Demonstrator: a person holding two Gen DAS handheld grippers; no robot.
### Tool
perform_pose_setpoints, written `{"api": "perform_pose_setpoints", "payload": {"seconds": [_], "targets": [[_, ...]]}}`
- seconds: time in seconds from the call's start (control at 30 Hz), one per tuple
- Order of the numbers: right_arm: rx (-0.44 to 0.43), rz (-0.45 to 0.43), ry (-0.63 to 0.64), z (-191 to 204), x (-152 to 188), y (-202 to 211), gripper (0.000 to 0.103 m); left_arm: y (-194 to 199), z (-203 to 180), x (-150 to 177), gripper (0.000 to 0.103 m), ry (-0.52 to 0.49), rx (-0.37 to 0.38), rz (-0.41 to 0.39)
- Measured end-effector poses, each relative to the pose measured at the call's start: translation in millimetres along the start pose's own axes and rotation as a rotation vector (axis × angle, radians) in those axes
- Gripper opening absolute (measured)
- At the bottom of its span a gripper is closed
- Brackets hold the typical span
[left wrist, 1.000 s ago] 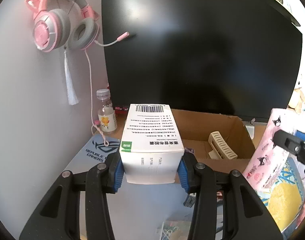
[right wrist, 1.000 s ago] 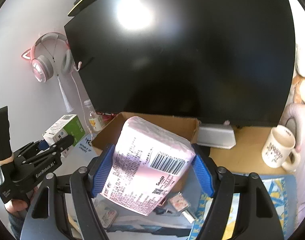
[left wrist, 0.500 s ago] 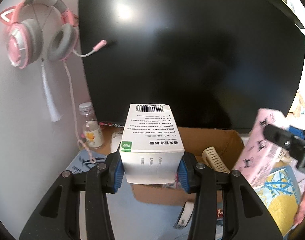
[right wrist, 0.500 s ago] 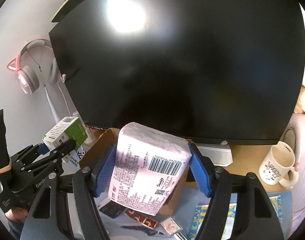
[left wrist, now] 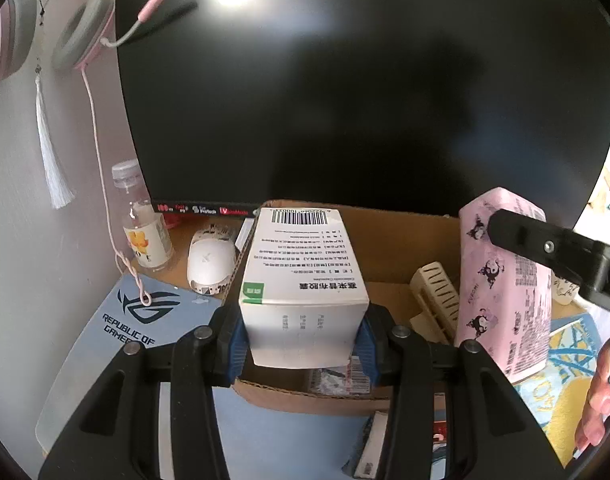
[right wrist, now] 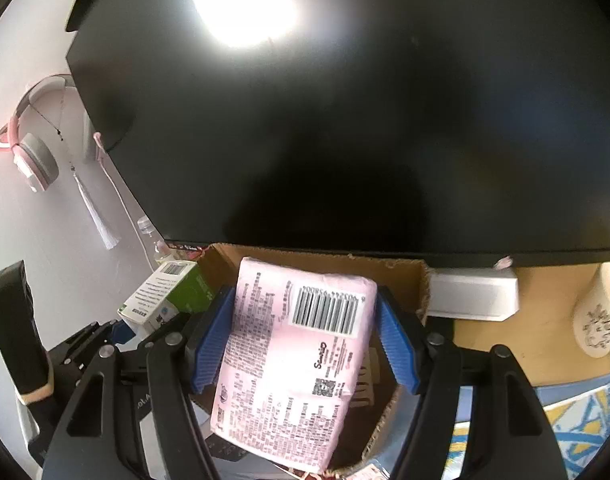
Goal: Organize objects
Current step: 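Carry the medicine box with the left gripper while the right gripper carries the pink pack into the cardboard box, then open both grippers to release the medicine box and pink pack into the cardboard box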
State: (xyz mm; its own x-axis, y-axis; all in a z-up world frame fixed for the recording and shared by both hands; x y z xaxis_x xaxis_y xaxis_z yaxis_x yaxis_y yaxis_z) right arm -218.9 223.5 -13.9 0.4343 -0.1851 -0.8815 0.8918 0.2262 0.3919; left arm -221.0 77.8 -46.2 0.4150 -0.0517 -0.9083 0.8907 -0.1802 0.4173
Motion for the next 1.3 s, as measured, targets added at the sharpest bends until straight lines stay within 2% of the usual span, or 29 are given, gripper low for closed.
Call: {"api": "perform_pose_setpoints", "payload": {"seconds": [0.23, 0.47, 0.6, 0.7, 0.87, 1.0, 1.07, 1.3], "targets": [[0.009, 0.055, -0.044, -12.9, 16.2, -21.7, 0.074, -11.0, 5.0, 12.5, 0.045, 0.004, -0.01, 0.039], [-0.005, 0.065, -0.073, -10.5, 17.1, -25.5, 0.075, -16.8, -0.3, 19.8, 0.046, -0.039, -0.026, 0.054], [-0.005, 0.067, -0.069, -9.4, 19.6, -22.7, 0.084, -14.3, -0.3, 18.9, 0.047, -0.046, -0.032, 0.051], [-0.007, 0.057, -0.06, -6.8, 16.8, -16.8, 0.092, -8.3, 3.2, 13.8, 0.062, -0.049, -0.057, 0.022], [-0.012, 0.038, -0.057, -8.5, 12.5, -2.3, 0.103, 2.0, 9.1, 7.6, 0.073, 0.006, -0.036, 0.002], [-0.021, 0.033, -0.062, -9.2, 11.5, 8.5, 0.103, 13.7, 16.7, 0.9, 0.083, -0.009, -0.089, -0.04], [-0.028, 0.031, -0.067, -8.8, 11.1, 13.9, 0.103, 19.3, 20.4, -2.2, 0.094, -0.009, -0.104, -0.059], [-0.038, 0.005, -0.074, -6.4, 7.9, 32.6, 0.103, 39.3, 29.1, -7.1, 0.102, 0.003, -0.129, -0.088]]}}
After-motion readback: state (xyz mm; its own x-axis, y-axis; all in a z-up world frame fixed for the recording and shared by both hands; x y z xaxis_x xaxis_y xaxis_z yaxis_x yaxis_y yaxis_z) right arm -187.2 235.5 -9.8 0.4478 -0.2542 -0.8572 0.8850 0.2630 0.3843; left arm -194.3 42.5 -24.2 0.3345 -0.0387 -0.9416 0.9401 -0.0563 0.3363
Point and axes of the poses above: each gripper's, at about its wrist camera, not at the fingertips, and y roughly against the way its jaws point, z to its left, x to its underside, the point moved 10 cm from there along -y, roughly the way its jaws point, and after that the axes turned 10 degrees about -z, right-handed, at the moved point
